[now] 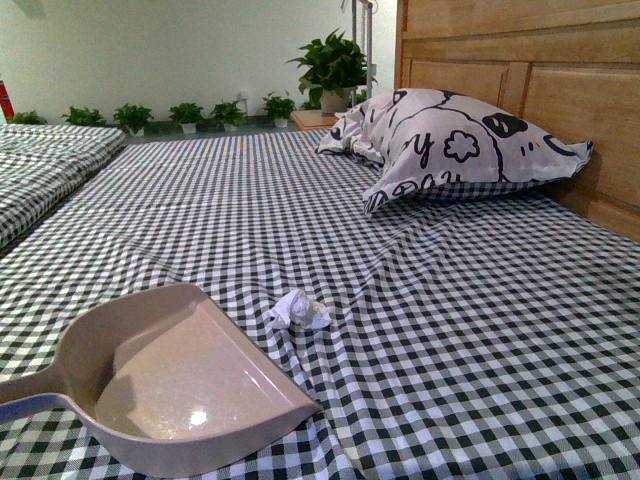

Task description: Clean up trash

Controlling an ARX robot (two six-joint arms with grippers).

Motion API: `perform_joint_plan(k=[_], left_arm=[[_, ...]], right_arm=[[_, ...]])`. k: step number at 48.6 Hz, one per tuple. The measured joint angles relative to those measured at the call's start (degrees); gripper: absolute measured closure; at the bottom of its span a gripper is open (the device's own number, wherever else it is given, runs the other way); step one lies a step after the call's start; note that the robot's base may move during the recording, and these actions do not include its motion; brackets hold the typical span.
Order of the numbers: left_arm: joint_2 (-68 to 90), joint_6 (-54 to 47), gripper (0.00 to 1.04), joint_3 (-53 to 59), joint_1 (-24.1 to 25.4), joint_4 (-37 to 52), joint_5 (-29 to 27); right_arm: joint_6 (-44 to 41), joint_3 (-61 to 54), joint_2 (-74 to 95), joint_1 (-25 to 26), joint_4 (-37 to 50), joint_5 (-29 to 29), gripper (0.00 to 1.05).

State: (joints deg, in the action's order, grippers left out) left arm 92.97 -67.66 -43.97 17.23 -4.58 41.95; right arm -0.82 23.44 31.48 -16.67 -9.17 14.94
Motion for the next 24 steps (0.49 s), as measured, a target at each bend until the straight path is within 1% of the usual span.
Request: perform_joint_plan(k=[3, 8, 11, 14, 17, 21, 24], left_arm=[[0.04, 0.00, 0.76, 0.02, 0.00, 0.00, 0.02], [0.04, 0.00, 0.76, 0.04, 0.02, 0.00, 0.02], [0.04, 0.00, 0.76, 0.04, 0.02, 0.00, 0.00], [0.04, 0.00, 0.76, 0.04, 0.02, 0.00, 0.00], [0.04, 0.00, 0.76, 0.04, 0.02, 0.00, 0.02], [0.04, 0.00, 0.76, 0.04, 0.02, 0.00, 0.02], [0.04, 0.00, 0.76, 0.04, 0.02, 0.00, 0.02]], right_arm=[[-0.15, 1.90, 8.55, 1.79, 3.65, -4.63, 0.85], [0.37, 5.70, 19.96, 2.47, 10.86, -8.22, 0.85], [-0.02, 8.79, 28.13, 2.01, 15.72, -8.20, 0.85], [-0.07, 10.82, 32.81, 1.73, 17.97, -8.37, 0.85], [-0.13, 15.19, 40.74, 0.94, 20.24, -8.57, 0.85], [-0.26, 19.23, 47.54, 0.17, 21.20, -8.00, 0.85], [-0.74, 22.86, 53.99, -0.57, 21.68, -6.47, 0.85]])
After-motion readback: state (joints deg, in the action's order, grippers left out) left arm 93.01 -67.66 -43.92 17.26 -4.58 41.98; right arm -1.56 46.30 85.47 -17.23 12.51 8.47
